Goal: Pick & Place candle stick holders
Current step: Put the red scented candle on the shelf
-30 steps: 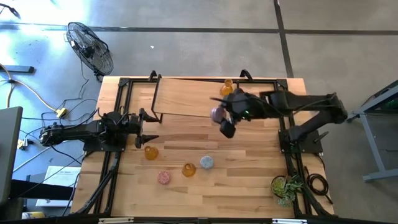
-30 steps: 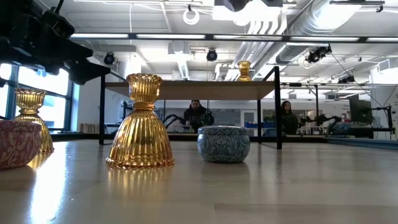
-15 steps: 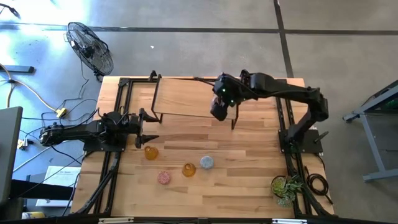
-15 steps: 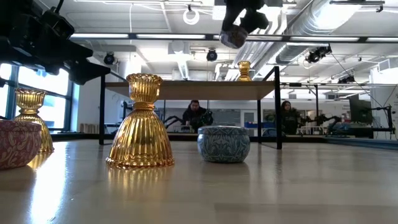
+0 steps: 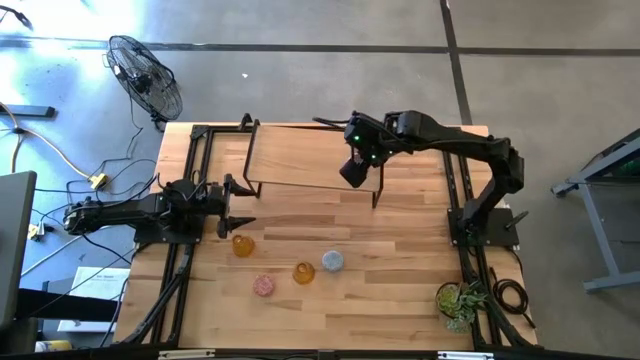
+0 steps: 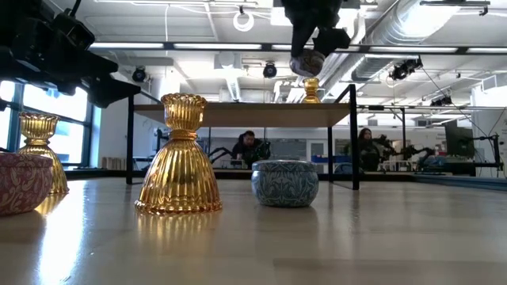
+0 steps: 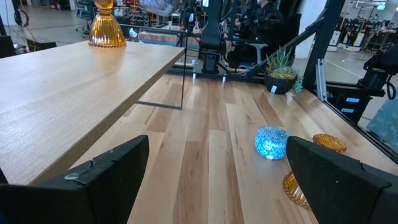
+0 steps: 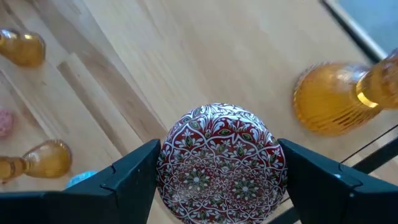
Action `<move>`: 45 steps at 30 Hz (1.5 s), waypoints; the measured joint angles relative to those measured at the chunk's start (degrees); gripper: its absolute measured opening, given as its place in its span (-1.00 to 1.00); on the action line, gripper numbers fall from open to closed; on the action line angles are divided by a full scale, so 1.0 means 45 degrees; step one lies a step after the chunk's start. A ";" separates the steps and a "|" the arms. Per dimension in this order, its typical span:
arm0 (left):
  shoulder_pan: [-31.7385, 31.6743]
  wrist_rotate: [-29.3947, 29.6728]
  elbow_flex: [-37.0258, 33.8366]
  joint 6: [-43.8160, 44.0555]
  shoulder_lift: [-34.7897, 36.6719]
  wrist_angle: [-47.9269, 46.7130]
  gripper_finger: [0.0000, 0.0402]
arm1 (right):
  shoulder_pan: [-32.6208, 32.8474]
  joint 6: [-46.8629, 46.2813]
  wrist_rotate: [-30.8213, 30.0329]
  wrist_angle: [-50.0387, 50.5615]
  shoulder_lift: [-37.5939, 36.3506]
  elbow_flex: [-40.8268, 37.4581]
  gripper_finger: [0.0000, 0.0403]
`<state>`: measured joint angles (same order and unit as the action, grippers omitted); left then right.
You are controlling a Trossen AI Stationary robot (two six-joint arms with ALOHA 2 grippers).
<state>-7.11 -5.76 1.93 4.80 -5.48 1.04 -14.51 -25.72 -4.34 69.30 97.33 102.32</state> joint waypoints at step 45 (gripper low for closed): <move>-0.0001 0.0068 0.0000 -0.0002 0.0002 0.0004 0.86 | -0.0196 -0.0699 0.0339 0.1420 0.1650 -0.0015 0.43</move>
<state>-7.11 -5.45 1.93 4.80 -5.48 1.06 -15.40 -28.87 -2.82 75.69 104.75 102.26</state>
